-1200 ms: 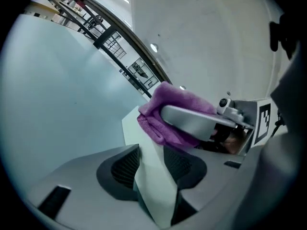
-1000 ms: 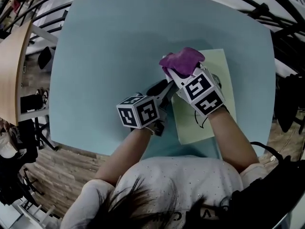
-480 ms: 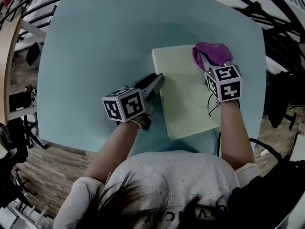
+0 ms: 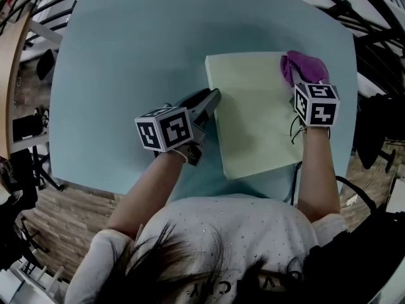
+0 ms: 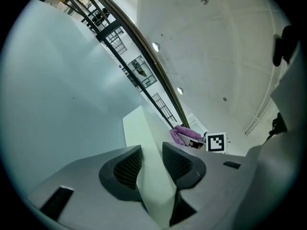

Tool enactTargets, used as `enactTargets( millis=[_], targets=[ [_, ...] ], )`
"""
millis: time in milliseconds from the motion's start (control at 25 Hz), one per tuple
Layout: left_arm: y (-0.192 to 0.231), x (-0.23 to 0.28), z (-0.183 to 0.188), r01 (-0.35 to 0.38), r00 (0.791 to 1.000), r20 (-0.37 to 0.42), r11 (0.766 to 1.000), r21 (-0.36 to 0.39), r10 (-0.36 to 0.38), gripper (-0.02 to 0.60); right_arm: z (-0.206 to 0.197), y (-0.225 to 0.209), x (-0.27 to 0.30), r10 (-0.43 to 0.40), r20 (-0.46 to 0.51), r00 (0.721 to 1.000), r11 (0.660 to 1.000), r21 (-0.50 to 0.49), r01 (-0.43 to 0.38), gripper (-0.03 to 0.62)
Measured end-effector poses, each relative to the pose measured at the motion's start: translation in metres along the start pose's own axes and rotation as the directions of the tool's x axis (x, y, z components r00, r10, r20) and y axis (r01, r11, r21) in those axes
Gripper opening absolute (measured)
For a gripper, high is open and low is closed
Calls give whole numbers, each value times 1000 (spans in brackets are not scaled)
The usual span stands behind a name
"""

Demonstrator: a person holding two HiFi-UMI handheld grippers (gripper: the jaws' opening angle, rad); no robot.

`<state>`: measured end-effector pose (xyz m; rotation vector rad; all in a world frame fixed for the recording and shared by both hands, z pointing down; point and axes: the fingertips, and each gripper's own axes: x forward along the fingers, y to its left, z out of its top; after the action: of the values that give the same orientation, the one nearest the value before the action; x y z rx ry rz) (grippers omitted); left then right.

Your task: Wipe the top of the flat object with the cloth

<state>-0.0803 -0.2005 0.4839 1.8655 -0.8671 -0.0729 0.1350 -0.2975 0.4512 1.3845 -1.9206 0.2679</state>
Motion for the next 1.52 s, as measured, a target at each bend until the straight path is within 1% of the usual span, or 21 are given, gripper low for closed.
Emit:
enactTargets(
  millis=[80, 160, 240, 280, 320, 360, 440, 480, 520, 560, 600, 680, 720, 760, 840, 920, 1000, 1080, 1160, 1400, 1520],
  targets=[
    [1, 0, 0, -1, 1000, 1, 1000, 1, 1, 140, 1, -3, 1, 13, -10, 1000, 998, 61, -12, 32],
    [1, -1, 0, -3, 1000, 3, 1000, -1, 3, 138, 13, 5, -4, 39, 12, 999, 997, 68, -40, 31],
    [1, 0, 0, -5, 1000, -1, 1000, -2, 5, 138, 39, 28, -19, 108, 82, 991, 991, 72, -114, 31],
    [1, 0, 0, -6, 1000, -3, 1000, -2, 6, 138, 55, 46, -30, 166, 129, 978, 979, 94, -179, 31],
    [0, 1, -1, -5, 1000, -4, 1000, -2, 5, 138, 73, 67, -42, 240, 185, 953, 957, 121, -264, 31],
    [0, 1, -1, -2, 1000, -3, 1000, -3, 2, 138, 92, 89, -56, 322, 250, 913, 920, 144, -364, 31],
    [-1, 1, -1, 3, 1000, -1, 1000, -6, -3, 138, 125, 129, -82, 459, 379, 803, 822, 162, -547, 31],
    [-1, 1, -1, 5, 1000, -3, 1000, -8, -5, 138, 134, 143, -89, 498, 418, 760, 782, 163, -602, 31],
    [0, 1, -1, 7, 1000, -6, 1000, -11, -7, 138, 135, 155, -88, 520, 426, 740, 760, 166, -629, 31],
    [1, 1, -1, 8, 1000, -8, 1000, -13, -8, 138, 128, 164, -81, 531, 403, 745, 756, 172, -631, 31],
    [3, 1, -1, 7, 1000, -9, 1000, -13, -7, 138, 116, 172, -70, 536, 355, 766, 767, 174, -617, 31],
    [5, 1, -2, 6, 1000, -9, 1000, -11, -6, 138, 86, 187, -49, 531, 232, 815, 811, 140, -568, 31],
    [6, 1, -2, 6, 1000, -10, 1000, -11, -6, 138, 72, 194, -41, 526, 170, 833, 832, 97, -546, 31],
    [5, 2, -2, 9, 1000, -12, 1000, -15, -9, 138, 60, 201, -36, 519, 106, 848, 851, 33, -524, 31],
    [3, 2, -2, 18, 1000, -17, 999, -27, -18, 137, 39, 210, -30, 468, -7, 883, 872, -157, -464, 31],
    [2, 1, -2, 19, 1000, -20, 999, -32, -19, 133, 31, 211, -28, 386, -50, 921, 857, -349, -378, 31],
    [2, 0, -1, 12, 1000, -17, 1000, -25, -12, 133, 28, 205, -28, 329, -51, 943, 841, -439, -317, 31],
    [3, 1, -1, 2, 1000, -10, 1000, -15, -2, 133, 23, 190, -26, 276, -54, 960, 841, -470, -269, 31],
    [2, 1, -1, -5, 1000, -5, 1000, -6, 5, 133, 16, 168, -24, 225, -54, 973, 854, -470, -224, 31],
    [-4, 0, 0, -10, 1000, 9, 1000, 11, 10, 132, -7, 93, -30, 104, -52, 993, 914, -389, -115, 31],
    [-1, 2, 0, -12, 1000, 16, 1000, 18, 11, 132, -21, 57, -27, 49, -68, 996, 926, -371, -71, 31]
  ],
)
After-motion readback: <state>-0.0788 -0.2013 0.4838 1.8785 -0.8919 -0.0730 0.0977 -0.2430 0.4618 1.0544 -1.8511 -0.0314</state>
